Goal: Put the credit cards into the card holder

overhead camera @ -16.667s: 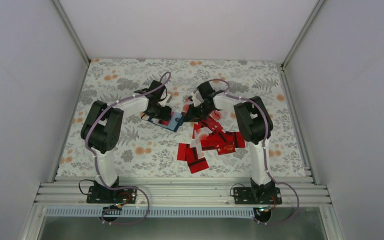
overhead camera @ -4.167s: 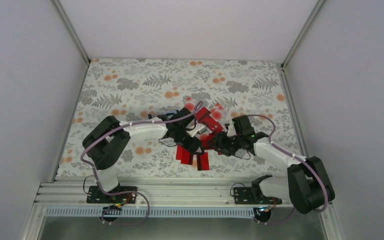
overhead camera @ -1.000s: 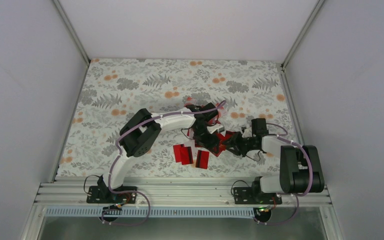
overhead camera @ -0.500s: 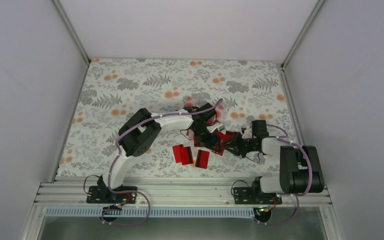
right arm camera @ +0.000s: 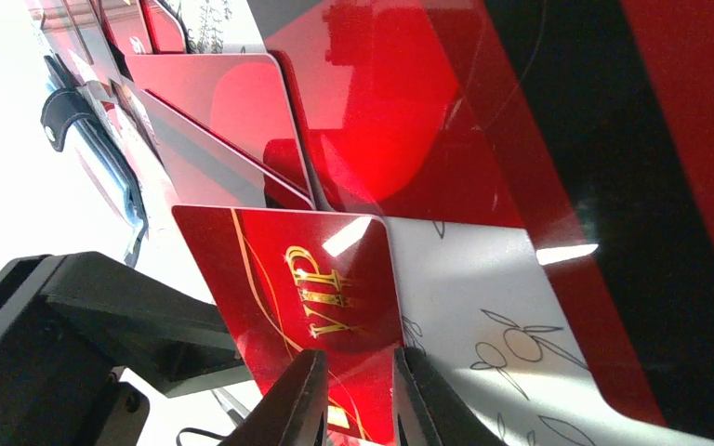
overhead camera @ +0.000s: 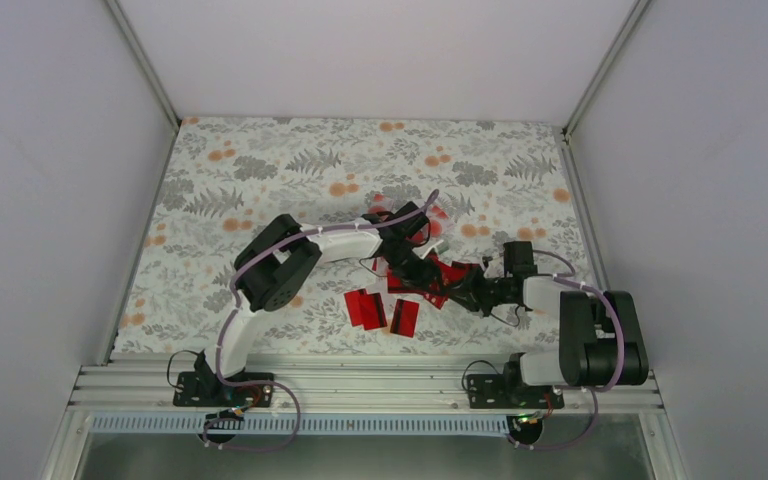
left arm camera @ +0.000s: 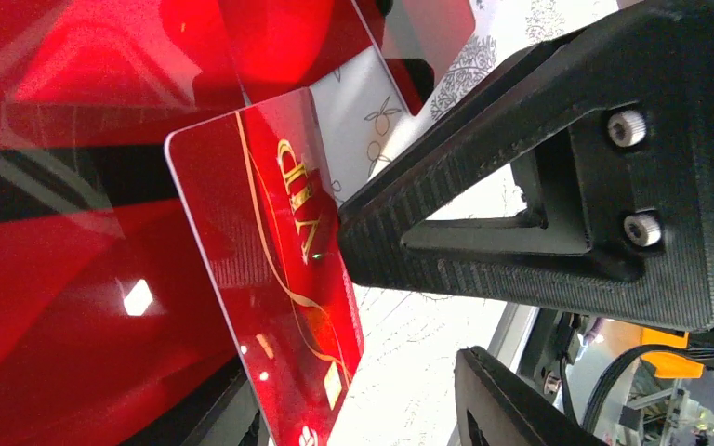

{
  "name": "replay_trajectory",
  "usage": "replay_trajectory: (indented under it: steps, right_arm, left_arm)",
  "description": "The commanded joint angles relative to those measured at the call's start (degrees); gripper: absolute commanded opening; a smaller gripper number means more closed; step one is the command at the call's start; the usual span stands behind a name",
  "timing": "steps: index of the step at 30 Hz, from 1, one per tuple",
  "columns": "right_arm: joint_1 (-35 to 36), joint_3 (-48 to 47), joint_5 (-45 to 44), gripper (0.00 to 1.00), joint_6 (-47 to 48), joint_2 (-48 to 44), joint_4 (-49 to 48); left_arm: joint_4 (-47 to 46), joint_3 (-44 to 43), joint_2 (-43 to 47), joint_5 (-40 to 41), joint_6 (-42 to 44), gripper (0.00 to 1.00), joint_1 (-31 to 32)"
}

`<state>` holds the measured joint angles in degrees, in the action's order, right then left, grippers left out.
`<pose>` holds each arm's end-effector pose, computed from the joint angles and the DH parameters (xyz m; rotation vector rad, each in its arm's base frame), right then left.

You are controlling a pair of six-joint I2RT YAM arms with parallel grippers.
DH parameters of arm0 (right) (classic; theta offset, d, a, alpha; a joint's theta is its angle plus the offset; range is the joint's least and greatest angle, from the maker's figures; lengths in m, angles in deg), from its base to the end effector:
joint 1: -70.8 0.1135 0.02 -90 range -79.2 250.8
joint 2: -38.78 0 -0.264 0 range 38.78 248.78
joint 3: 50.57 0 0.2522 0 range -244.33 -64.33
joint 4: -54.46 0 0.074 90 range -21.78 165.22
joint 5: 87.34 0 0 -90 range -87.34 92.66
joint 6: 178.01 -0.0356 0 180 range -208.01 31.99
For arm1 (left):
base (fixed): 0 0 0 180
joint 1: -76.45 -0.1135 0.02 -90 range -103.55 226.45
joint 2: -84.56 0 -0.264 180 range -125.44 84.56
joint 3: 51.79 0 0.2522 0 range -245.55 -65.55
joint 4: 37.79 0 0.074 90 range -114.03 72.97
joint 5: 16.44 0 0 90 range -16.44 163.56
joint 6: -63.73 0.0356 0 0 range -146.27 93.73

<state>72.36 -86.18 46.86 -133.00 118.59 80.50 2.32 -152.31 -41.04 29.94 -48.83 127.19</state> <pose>0.1870 0.0299 0.1038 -0.8723 -2.7384 -1.2667 0.2619 -0.3593 0.1307 -0.9044 -2.6087 1.2441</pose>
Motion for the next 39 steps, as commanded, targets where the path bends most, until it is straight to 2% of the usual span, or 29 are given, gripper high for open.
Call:
replay_trajectory:
  steps: [1,15,21,27,35,39]
  right_arm:
    - [0.5,2.9,-9.2,0.2,-0.4,3.3,6.2]
    - [0.5,2.8,-8.9,0.2,0.3,3.8,6.1]
    - [0.5,2.9,-8.7,0.2,0.5,3.8,6.0]
    - [0.5,1.1,-9.2,0.21,1.5,0.5,7.8]
    - [0.5,-7.3,-15.6,0.32,5.6,-12.6,15.0]
    - [0.5,-11.1,-18.7,0.35,7.3,-16.5,17.9]
  left_arm:
    - [-2.2,-0.2,-0.7,0.3,-1.8,0.47,-0.2]
    - [-2.5,-2.3,-3.7,1.4,-2.9,0.24,-0.2]
    - [-2.7,-2.7,-4.1,1.4,-3.0,0.03,-0.2]
    - [-1.9,-2.9,-2.2,1.6,-3.2,0.02,-0.2]
    - [1.5,-4.6,5.1,4.3,-2.6,0.02,-1.5]
    - [2.1,-1.6,10.6,6.7,-3.1,0.02,-3.9]
